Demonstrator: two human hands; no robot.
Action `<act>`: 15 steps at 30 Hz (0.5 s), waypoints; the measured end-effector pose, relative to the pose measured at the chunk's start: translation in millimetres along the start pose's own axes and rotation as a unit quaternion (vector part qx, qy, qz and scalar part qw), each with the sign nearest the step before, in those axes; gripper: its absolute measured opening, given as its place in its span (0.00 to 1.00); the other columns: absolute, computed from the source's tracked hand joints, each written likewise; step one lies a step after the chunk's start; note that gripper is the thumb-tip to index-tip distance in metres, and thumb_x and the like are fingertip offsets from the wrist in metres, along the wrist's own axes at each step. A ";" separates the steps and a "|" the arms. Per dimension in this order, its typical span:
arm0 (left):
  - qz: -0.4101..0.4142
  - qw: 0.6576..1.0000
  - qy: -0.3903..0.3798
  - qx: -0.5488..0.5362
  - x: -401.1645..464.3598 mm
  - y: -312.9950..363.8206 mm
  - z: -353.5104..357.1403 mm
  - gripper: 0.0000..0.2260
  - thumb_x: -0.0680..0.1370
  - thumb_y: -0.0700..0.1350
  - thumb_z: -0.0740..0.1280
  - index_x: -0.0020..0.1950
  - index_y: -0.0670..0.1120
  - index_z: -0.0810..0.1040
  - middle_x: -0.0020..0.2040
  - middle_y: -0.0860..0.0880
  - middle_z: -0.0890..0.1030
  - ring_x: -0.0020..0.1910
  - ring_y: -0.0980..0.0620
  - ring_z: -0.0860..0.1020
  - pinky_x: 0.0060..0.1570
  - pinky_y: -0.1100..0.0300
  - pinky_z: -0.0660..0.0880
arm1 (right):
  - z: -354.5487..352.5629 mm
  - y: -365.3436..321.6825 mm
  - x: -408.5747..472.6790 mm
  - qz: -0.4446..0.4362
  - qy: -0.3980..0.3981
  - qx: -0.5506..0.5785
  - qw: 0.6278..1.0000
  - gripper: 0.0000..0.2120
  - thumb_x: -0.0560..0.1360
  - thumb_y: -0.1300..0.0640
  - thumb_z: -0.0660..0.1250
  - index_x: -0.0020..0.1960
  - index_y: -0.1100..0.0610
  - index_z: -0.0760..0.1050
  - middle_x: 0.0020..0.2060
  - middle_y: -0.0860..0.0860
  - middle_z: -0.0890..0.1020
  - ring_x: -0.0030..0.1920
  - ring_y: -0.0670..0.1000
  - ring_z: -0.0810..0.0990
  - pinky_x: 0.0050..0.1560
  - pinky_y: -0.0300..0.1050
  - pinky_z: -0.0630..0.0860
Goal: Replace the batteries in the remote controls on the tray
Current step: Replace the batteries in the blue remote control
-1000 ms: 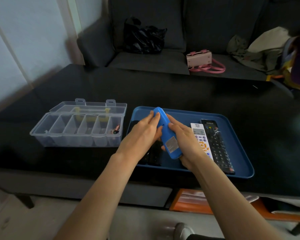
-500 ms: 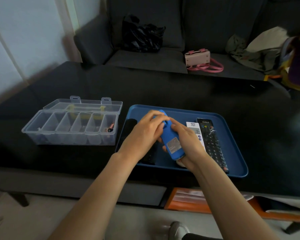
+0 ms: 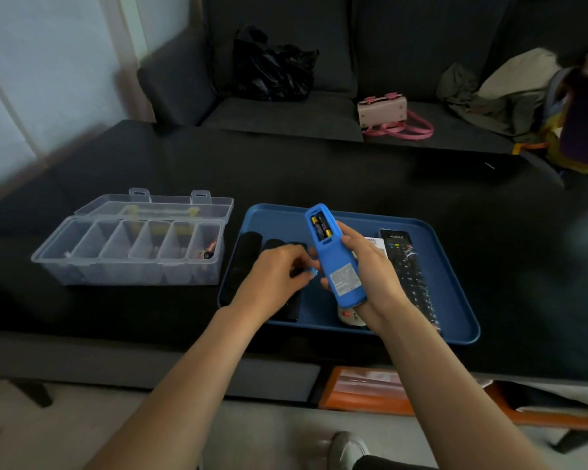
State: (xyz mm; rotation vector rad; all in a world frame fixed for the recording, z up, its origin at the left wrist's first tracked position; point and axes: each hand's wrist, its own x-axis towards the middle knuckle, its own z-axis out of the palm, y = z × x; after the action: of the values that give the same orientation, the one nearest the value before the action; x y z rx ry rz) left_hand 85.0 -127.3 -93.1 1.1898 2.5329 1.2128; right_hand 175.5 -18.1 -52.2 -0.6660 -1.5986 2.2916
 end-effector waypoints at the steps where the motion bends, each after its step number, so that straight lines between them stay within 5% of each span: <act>1: -0.001 0.999 -0.029 0.024 -0.3 -0.9 0.1 0.05 0.73 0.43 0.70 0.49 0.47 0.79 0.47 0.50 0.81 0.47 0.56 0.77 0.48 0.61 0.73 | 1.3 0.6 -0.3 0.002 -0.005 0.007 1.000 0.15 0.82 0.55 0.55 0.65 0.51 0.73 0.50 0.60 0.82 0.40 0.52 0.80 0.33 0.42 0.78; 4: -0.007 0.995 -0.074 0.068 -0.1 -1.5 -4.4 0.02 0.75 0.48 0.68 0.47 0.52 0.78 0.39 0.56 0.76 0.41 0.58 0.75 0.45 0.58 0.72 | 4.0 2.5 -0.3 0.002 -0.016 0.009 1.000 0.15 0.82 0.56 0.56 0.66 0.52 0.73 0.48 0.59 0.82 0.40 0.52 0.81 0.33 0.43 0.77; 6: -0.012 0.997 -0.013 0.074 0.5 -1.5 -9.5 0.03 0.75 0.45 0.67 0.46 0.51 0.79 0.39 0.56 0.78 0.40 0.59 0.76 0.45 0.58 0.74 | 4.2 2.6 0.4 0.007 -0.021 0.005 1.000 0.14 0.82 0.57 0.55 0.64 0.52 0.73 0.48 0.58 0.82 0.40 0.52 0.81 0.33 0.43 0.78; 10: -0.014 0.985 0.169 0.022 2.1 5.6 -25.6 0.06 0.76 0.40 0.66 0.51 0.47 0.79 0.47 0.54 0.78 0.44 0.60 0.74 0.43 0.74 0.68 | 6.3 2.3 0.1 0.016 -0.048 -0.008 0.999 0.14 0.81 0.60 0.54 0.62 0.51 0.72 0.45 0.56 0.83 0.39 0.52 0.82 0.37 0.47 0.79; 15: 0.007 0.984 0.177 -0.029 3.7 11.1 -35.7 0.10 0.72 0.43 0.72 0.52 0.48 0.78 0.51 0.52 0.74 0.45 0.58 0.74 0.44 0.80 0.65 | 16.7 7.3 -2.6 0.012 -0.080 -0.061 0.995 0.14 0.81 0.61 0.54 0.62 0.50 0.72 0.37 0.50 0.85 0.38 0.53 0.83 0.38 0.48 0.78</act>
State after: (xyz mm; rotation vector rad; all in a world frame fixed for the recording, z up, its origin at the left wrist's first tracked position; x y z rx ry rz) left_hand 75.5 -142.7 -60.2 1.0626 2.7081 1.6195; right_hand 169.5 -35.5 -53.7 -0.5438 -1.8231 2.3322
